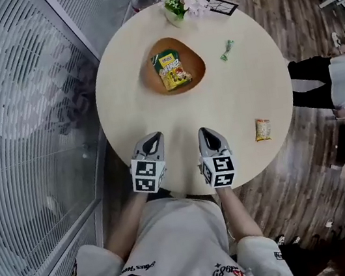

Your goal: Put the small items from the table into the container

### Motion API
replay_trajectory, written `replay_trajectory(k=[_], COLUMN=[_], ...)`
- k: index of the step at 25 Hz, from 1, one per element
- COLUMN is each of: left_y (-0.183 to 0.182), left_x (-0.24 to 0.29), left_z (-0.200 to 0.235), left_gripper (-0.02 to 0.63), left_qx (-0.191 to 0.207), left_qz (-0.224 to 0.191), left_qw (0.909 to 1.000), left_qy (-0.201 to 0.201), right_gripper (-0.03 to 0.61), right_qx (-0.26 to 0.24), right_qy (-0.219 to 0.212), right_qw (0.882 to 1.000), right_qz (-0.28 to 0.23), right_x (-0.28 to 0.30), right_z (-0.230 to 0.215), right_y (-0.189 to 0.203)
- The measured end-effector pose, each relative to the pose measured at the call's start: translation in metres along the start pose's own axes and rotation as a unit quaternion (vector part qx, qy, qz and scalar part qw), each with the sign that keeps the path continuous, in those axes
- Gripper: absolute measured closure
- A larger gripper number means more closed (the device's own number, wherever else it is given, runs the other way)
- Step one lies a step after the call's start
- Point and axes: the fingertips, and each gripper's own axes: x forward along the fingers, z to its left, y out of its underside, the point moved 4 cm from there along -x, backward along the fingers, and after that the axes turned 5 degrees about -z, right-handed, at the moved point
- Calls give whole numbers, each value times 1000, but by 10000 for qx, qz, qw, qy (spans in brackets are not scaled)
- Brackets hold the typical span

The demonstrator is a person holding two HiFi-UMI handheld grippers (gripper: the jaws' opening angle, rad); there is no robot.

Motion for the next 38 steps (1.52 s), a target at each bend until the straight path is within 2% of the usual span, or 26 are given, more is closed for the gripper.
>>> replay_trajectory(k=[6, 11, 15, 18, 22, 25, 28, 32, 38], left_y=[7, 13, 15, 20, 27, 33, 38, 41, 47], left_x=[6, 2, 1, 7, 9, 6, 6, 5, 3], left_z=[-43, -87, -103, -121, -144, -154, -166, -172, -182], left_gripper=[607, 607, 607, 607, 607, 607, 607, 607, 607], left_qx=[166, 241, 268, 293, 307, 244, 168, 70, 43], left_qz=[39, 136, 210, 232, 262, 254, 251, 289, 401], left_qw=[9997, 9993, 9993, 9992, 9992, 9993, 9994, 9988, 9977], left_qy=[157, 238, 173, 140, 54, -105, -195, -395, -550], right_gripper=[577, 577, 577, 577, 573, 415, 341, 313, 302], right_qx=[342, 345, 394, 400, 104, -107, 18, 263, 566], right_qy=[50, -13, -86, 124, 871, 1303, 1616, 1693, 1584], right_qw=[9993, 9993, 9992, 9991, 9960, 9894, 9807, 9768, 9728], right_qz=[115, 126, 80, 21, 193, 636, 1100, 1284, 1594], right_x=[-58, -90, -95, -102, -112, -109, -106, -93, -70], right_z=[-2, -16, -30, -66, -153, -223, -281, -319, -336], right_y=[53, 60, 63, 71, 90, 113, 131, 140, 158])
